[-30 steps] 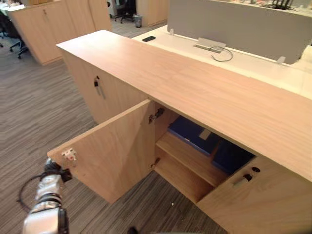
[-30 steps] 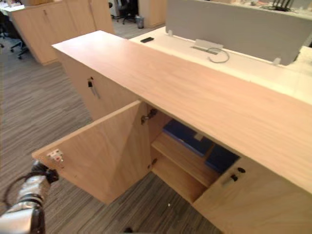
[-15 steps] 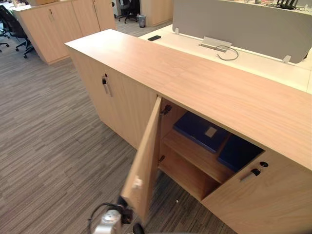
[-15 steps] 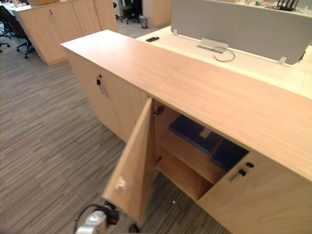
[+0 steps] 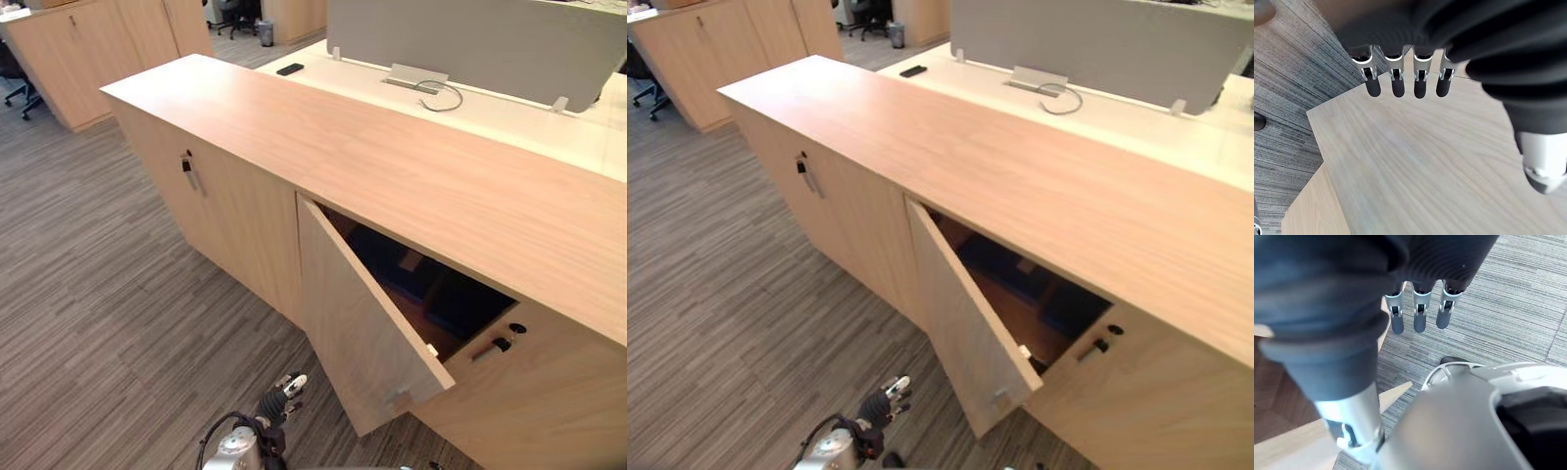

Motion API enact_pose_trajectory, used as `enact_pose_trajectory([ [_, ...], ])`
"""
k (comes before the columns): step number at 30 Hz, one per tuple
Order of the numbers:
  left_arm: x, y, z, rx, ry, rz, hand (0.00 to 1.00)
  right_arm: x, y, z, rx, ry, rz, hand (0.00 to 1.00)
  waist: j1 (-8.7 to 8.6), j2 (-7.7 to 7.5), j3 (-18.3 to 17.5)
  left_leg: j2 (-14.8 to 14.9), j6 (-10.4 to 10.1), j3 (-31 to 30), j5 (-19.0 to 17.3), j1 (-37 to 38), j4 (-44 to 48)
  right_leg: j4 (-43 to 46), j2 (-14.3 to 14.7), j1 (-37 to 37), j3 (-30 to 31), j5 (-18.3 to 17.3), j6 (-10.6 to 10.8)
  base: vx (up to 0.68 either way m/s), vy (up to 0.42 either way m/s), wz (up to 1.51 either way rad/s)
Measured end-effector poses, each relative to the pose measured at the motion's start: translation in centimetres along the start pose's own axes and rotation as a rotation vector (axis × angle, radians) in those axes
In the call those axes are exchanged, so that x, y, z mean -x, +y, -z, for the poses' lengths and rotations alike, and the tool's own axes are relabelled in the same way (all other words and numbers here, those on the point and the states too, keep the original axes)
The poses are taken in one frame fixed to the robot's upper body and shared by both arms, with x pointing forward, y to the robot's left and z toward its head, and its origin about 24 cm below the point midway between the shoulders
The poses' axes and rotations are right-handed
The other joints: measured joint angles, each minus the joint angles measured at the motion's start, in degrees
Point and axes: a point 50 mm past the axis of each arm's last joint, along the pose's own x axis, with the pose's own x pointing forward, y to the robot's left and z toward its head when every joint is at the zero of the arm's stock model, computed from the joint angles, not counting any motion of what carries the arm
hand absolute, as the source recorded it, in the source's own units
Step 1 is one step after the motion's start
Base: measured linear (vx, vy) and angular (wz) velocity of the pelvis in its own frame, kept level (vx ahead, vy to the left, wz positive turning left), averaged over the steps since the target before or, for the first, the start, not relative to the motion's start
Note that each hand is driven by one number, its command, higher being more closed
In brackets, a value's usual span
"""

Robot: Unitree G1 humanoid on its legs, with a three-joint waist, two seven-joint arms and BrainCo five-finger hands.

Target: Walk over to the cabinet, pick up the folder, carry it to the office cabinet, place the folder inside the office cabinet, then close the office cabinet door

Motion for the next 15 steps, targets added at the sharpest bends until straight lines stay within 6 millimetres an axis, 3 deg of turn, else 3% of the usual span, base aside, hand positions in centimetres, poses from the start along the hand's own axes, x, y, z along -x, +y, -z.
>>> enact_pose_trajectory([
  [3, 0.1, 0.3, 0.6, 0.045, 0.02, -0.015, 0.0, 0.0, 0.2, -0.1, 0.014, -0.003, -0.007, 0.0, -0.17, -0.34, 0.24, 2.01, -1.16, 3.55, -2.69, 0.79, 3.71, -0.21, 0.79, 0.28, 3.63, 0.08, -0.63, -0.03, -0.053, -0.57],
  [4, 0.1, 0.4, 0.5, 0.063, 0.017, -0.019, 0.0, 0.0, 0.3, -0.2, 0.011, -0.005, -0.011, 0.0, -0.23, -0.52, 0.53, 3.9, -1.46, 4.57, -5.52, -1.09, 9.4, -0.21, 1.08, -0.02, 4.53, 0.19, -0.95, -0.07, -0.173, -0.8],
  [5, 0.1, 0.6, 0.4, 0.098, 0.009, -0.03, 0.0, 0.0, 0.2, -0.2, -0.006, -0.007, -0.008, 0.0, -0.18, -0.09, 1.2, 7.84, -1.79, 5.59, -10.12, -3.86, 19.05, -0.31, 2.27, -0.06, 6.22, 0.06, -1.57, -0.06, -0.179, -0.69],
  [6, 0.2, 0.7, 0.4, 0.109, 0.008, -0.037, 0.0, 0.0, 0.0, -0.3, -0.007, -0.008, -0.005, 0.0, -0.12, 0.21, 1.5, 9.92, -2.05, 5.92, -11.81, -4.87, 23.17, -0.31, 3.07, 0.04, 7.15, -0.15, -1.93, -0.02, -0.167, -0.87],
  [7, 0.3, 1.0, 0.6, 0.143, 0.006, -0.058, 0.0, 0.0, -0.1, -0.1, -0.01, -0.003, 0.001, 0.0, -0.03, 0.43, 1.6, 14.11, -1.36, 5.28, -13.87, -7.14, 31.92, -0.27, 4.98, 0.38, 9.43, -0.47, -2.67, 0.0, -0.104, -0.73],
  [9, 0.2, 0.9, 0.4, 0.174, -0.005, -0.075, 0.0, 0.1, -0.2, 0.2, -0.014, 0.005, 0.009, 0.0, -0.11, 0.68, 1.92, 16.4, -1.26, -0.07, -13.81, -10.06, 38.78, -0.04, 6.13, 0.39, 11.85, -0.54, -3.37, 0.02, -0.134, -0.6],
  [10, 0.2, 0.8, 0.4, 0.183, -0.009, -0.079, 0.0, 0.1, -0.2, 0.2, -0.015, 0.005, 0.011, 0.0, -0.14, 0.29, 2.09, 16.02, -1.37, -2.83, -14.25, -11.05, 39.82, 0.09, 6.17, 0.51, 12.75, -0.65, -3.57, 0.05, -0.087, -0.6],
  [12, 0.1, 0.6, 0.4, 0.206, -0.015, -0.089, 0.0, 0.0, -0.4, -0.2, -0.022, -0.005, 0.016, 0.0, 0.29, 0.55, 2.49, 9.75, -2.61, -16.8, -17.6, -11.47, 35.15, 1.58, 5.02, -1.2, 17.39, -0.69, -3.63, 0.03, 0.061, -0.9],
  [13, 0.1, 0.7, 0.3, 0.212, -0.019, -0.097, 0.0, 0.0, -0.4, -0.3, -0.022, -0.007, 0.017, 0.0, 0.37, 0.62, 2.51, 7.8, -2.87, -20.32, -17.82, -11.27, 32.59, 2.03, 4.57, -1.97, 18.72, -0.68, -3.61, 0.02, 0.16, -1.11],
  [14, 0.1, 1.0, 0.1, 0.23, -0.032, -0.122, 0.0, -0.1, -0.5, -0.5, -0.021, -0.012, 0.02, 0.0, 0.56, 1.02, 2.37, 4.64, -3.35, -26.49, -17.64, -10.64, 26.44, 2.65, 4.01, -3.44, 21.26, -0.41, -3.12, 0.02, 0.203, -1.2],
  [15, 0.1, 1.3, 0.0, 0.248, -0.046, -0.147, 0.0, -0.1, -0.8, -0.7, -0.017, -0.018, 0.027, 0.0, 0.81, 1.98, 2.16, 3.6, -5.22, -29.34, -13.66, -9.33, 22.49, 2.57, 4.24, -4.39, 23.98, 0.13, -2.16, 0.05, 0.274, -1.23],
])
